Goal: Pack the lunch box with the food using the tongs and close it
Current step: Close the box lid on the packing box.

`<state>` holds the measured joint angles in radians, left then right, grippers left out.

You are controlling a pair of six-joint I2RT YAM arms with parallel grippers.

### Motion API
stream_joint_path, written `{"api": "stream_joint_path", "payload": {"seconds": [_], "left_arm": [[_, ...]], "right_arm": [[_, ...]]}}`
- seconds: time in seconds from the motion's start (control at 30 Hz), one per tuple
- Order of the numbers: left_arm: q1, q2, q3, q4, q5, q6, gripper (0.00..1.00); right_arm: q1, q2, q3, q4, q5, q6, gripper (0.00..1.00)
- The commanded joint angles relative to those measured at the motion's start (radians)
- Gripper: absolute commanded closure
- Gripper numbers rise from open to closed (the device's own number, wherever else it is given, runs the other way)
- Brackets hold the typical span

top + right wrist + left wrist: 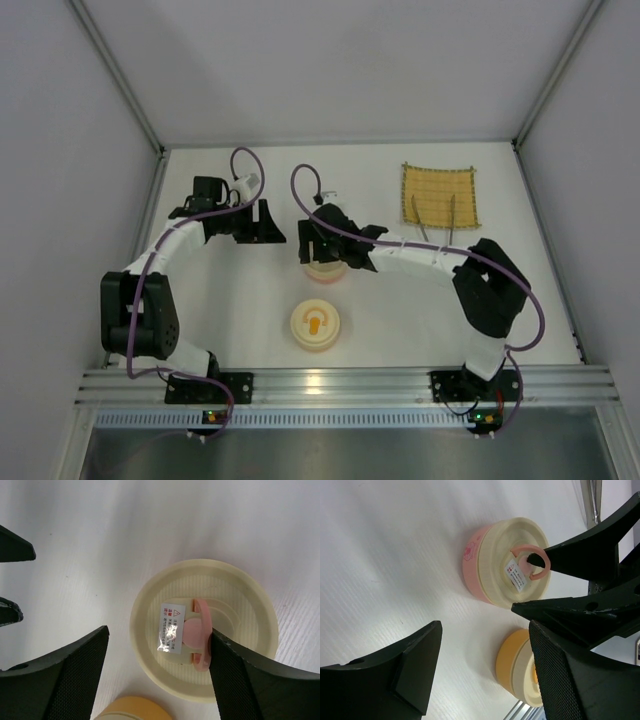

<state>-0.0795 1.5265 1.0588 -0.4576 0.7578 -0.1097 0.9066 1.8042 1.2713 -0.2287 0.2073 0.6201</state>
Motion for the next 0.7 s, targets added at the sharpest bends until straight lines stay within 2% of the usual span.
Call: {"api": "stream_joint_path", "payload": {"seconds": [0.0, 0.43, 0.67], "left_arm": [[0.003, -0.040, 0.032, -0.006, 0.038, 0.007, 0.25], [0.003, -0.040, 0.023, -0.006, 0.069, 0.011, 0.26], [0.003, -0.029, 0.029, 0.000, 0.116, 0.004, 0.26]], "right_arm": [[-0.017, -0.057, -0.049, -0.040, -0.046, -0.025, 0.24], [-0.130, -0.058, -0.141, 0.118, -0.249, -0.022, 0.23], [-0.215, -0.126, -0.202, 0.175, -0.316, -0.033, 0.23]]}}
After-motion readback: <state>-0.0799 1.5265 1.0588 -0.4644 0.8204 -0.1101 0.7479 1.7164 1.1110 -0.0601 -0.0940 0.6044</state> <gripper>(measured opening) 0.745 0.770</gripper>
